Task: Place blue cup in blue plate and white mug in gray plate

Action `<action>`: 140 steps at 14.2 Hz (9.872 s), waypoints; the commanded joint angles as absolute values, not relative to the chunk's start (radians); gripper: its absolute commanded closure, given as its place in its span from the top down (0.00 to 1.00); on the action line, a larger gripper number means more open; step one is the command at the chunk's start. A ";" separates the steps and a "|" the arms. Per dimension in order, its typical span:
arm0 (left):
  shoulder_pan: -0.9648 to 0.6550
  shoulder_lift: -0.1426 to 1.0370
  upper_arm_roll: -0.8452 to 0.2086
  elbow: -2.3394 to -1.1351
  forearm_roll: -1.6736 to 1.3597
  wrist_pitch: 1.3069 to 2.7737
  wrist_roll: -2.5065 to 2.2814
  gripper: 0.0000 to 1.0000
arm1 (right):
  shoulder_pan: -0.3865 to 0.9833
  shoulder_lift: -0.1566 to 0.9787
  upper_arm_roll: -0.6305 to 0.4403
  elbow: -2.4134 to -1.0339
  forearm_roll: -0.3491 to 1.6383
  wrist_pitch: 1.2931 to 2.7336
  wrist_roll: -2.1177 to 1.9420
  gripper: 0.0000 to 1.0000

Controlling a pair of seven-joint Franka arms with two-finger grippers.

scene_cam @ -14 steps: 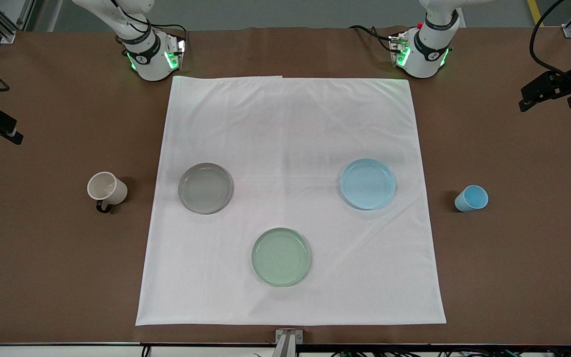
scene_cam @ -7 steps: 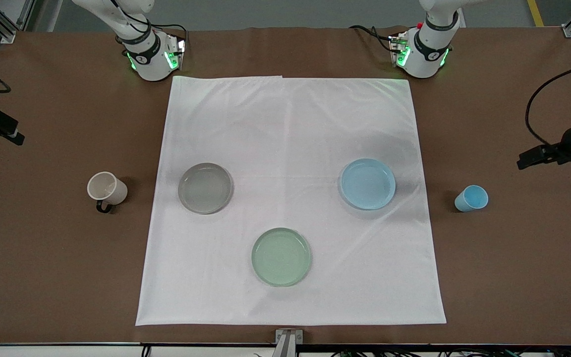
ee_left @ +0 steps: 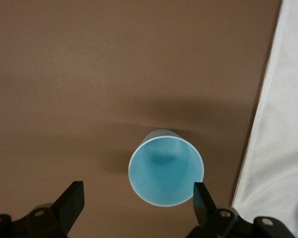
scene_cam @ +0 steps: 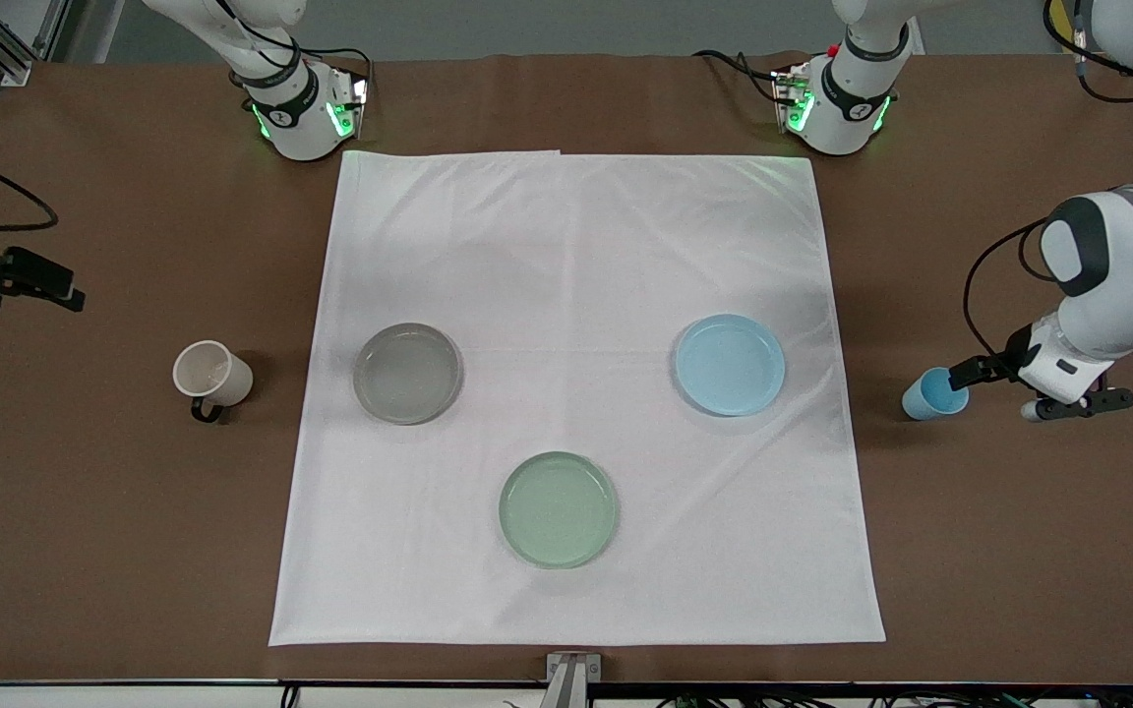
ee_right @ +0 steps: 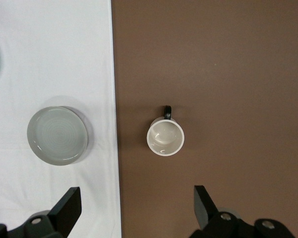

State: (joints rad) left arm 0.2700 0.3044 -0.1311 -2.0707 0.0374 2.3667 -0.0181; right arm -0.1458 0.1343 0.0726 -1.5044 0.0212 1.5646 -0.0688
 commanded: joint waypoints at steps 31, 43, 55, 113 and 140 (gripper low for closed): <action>0.034 0.485 -0.500 -1.873 0.202 2.241 -0.906 0.00 | -0.219 0.520 0.081 -1.862 -0.072 2.233 -0.067 0.58; 0.040 0.537 -0.500 -1.851 0.239 2.232 -0.954 0.11 | -0.222 0.528 0.083 -1.855 -0.081 2.243 -0.066 0.33; 0.101 0.485 -0.495 -1.421 0.241 1.755 -0.829 1.00 | -0.222 0.529 0.083 -1.855 -0.081 2.263 -0.061 0.20; 0.028 -0.061 -0.103 -1.620 0.058 1.635 -0.114 1.00 | -0.164 -0.009 0.086 -1.494 0.040 1.523 0.008 1.00; 0.041 -0.078 -0.144 -1.628 -0.037 1.540 -0.121 1.00 | -0.167 -0.009 0.086 -1.471 0.034 1.532 0.006 1.00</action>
